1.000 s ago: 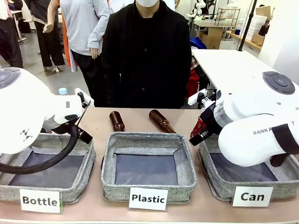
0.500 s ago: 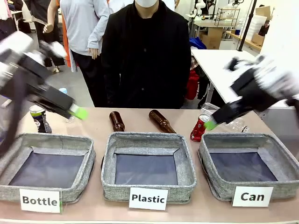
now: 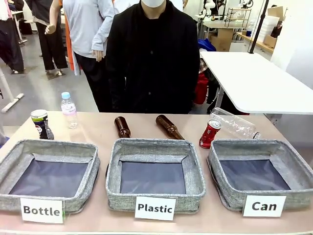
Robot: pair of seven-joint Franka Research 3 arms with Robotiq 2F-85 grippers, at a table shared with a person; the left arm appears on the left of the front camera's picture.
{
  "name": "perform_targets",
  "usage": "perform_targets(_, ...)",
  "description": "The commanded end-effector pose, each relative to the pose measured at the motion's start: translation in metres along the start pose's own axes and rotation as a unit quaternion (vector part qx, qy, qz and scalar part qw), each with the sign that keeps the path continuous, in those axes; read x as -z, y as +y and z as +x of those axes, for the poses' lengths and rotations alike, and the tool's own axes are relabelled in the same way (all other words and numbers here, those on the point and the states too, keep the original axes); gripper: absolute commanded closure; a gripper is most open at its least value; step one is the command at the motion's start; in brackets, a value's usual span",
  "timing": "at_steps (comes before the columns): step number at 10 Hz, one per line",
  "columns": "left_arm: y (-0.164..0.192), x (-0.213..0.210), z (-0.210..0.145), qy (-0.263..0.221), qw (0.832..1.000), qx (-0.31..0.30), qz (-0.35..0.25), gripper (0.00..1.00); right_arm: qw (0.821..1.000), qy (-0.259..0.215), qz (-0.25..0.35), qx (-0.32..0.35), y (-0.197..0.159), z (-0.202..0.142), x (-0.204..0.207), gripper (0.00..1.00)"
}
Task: Sort the can waste into the basket.
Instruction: Pick up the can waste from the table and place it in the right Fabric basket.
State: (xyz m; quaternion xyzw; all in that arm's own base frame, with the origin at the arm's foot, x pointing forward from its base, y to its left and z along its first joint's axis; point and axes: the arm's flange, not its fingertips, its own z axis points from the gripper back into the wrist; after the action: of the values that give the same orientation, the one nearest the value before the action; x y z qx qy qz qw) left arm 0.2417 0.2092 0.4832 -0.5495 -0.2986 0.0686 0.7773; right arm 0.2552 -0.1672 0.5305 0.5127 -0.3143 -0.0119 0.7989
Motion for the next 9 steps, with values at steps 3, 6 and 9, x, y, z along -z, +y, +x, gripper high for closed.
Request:
perform_targets(3, 0.044, 0.038, -0.052, -0.121, 0.988, -0.082, -0.049, 0.0, 0.994, -0.08, 0.044, 0.067, -0.075, -0.046, 0.019, 0.0)
perform_targets(6, 0.066, -0.027, 0.0, -0.117, 0.988, -0.099, -0.038, 0.0, 0.995, -0.08, 0.031, 0.059, -0.06, -0.008, -0.035, 0.0)
perform_targets(9, 0.066, -0.027, 0.0, -0.117, 0.988, -0.099, -0.038, 0.0, 0.995, -0.08, 0.031, 0.059, -0.06, -0.008, -0.035, 0.0)
